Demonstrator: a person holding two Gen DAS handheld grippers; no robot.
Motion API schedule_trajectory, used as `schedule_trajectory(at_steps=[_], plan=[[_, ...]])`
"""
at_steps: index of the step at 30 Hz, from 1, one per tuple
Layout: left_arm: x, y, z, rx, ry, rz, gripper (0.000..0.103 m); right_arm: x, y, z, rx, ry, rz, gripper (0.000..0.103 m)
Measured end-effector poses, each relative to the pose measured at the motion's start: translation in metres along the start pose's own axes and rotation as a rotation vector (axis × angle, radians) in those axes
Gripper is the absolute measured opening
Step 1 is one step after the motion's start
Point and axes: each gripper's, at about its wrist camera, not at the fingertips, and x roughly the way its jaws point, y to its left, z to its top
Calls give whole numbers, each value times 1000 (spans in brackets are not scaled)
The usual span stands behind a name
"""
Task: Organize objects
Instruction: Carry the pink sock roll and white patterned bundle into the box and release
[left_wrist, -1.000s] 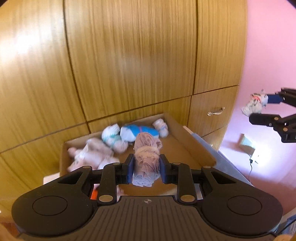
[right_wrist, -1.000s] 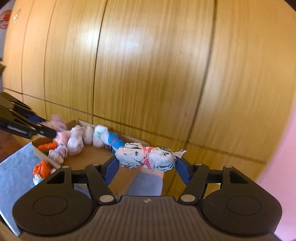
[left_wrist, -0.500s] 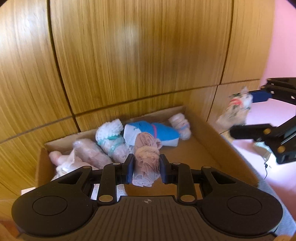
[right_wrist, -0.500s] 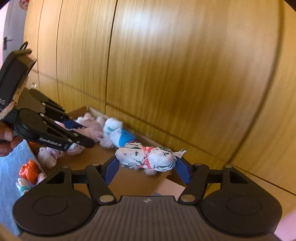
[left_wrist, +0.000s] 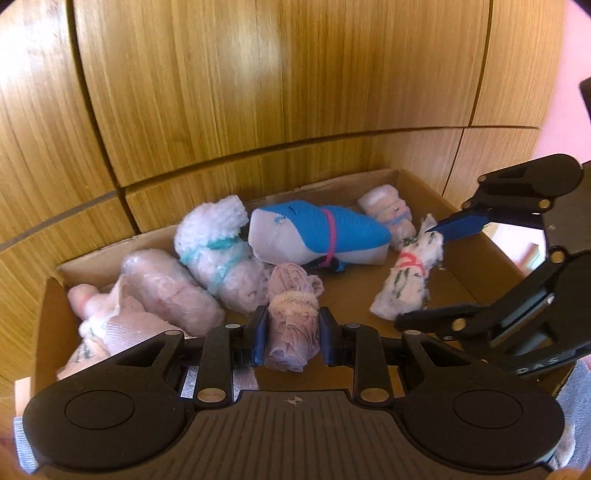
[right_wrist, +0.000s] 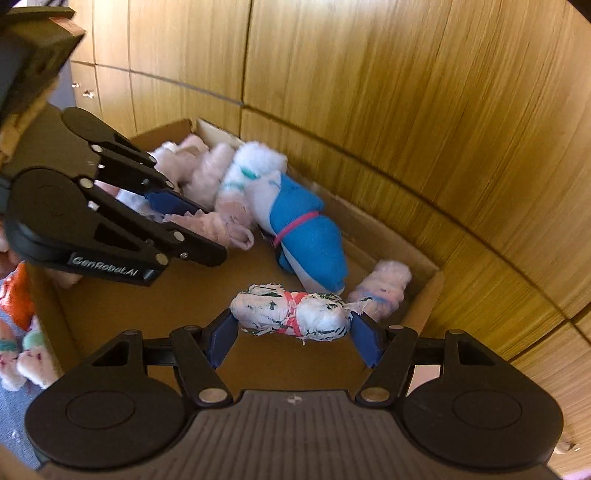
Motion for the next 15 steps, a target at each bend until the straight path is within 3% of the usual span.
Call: schedule_trajectory(at_steps=[15], plan=[[9,-7,12,-1,81,12,37,10,1,9,3,24,-10,65]])
